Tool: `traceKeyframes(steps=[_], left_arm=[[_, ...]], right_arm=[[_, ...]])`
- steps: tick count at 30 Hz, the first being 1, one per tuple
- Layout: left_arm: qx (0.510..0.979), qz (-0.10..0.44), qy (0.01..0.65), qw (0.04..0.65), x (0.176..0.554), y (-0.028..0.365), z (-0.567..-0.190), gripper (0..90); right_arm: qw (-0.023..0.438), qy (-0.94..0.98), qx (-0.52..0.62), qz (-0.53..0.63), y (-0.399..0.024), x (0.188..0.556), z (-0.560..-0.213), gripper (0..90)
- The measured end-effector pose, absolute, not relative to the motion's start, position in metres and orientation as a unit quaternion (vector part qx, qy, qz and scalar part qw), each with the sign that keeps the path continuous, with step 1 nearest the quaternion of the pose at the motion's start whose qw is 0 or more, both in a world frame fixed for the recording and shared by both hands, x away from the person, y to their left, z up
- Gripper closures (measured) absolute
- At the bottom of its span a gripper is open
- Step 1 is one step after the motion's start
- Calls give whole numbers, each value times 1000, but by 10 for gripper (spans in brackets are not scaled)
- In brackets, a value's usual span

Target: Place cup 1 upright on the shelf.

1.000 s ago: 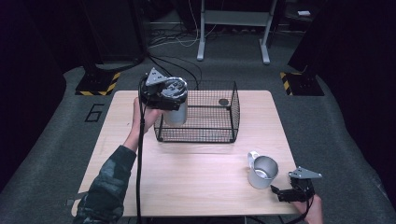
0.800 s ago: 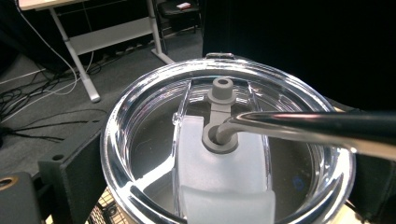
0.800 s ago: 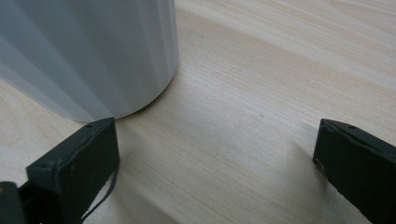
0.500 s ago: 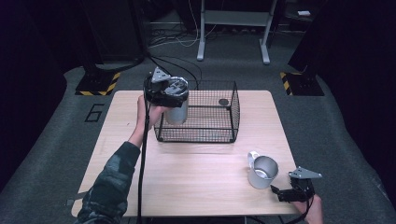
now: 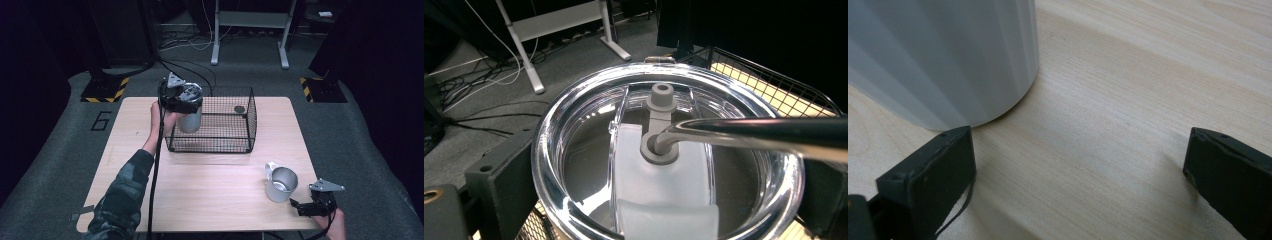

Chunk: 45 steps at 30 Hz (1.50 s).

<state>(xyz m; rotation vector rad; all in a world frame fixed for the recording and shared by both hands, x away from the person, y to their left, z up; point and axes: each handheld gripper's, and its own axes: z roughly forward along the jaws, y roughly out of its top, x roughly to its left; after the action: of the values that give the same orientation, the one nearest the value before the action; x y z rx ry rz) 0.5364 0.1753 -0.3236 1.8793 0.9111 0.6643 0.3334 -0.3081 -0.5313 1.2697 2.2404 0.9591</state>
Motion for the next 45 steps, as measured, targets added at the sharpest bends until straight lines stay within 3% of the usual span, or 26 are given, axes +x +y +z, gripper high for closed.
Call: traceKeyframes(steps=[45], left_arm=[[765,252,400,438,567,160,-370,40]], right_arm=[[196,800,453,342,-308,333,-531,0]])
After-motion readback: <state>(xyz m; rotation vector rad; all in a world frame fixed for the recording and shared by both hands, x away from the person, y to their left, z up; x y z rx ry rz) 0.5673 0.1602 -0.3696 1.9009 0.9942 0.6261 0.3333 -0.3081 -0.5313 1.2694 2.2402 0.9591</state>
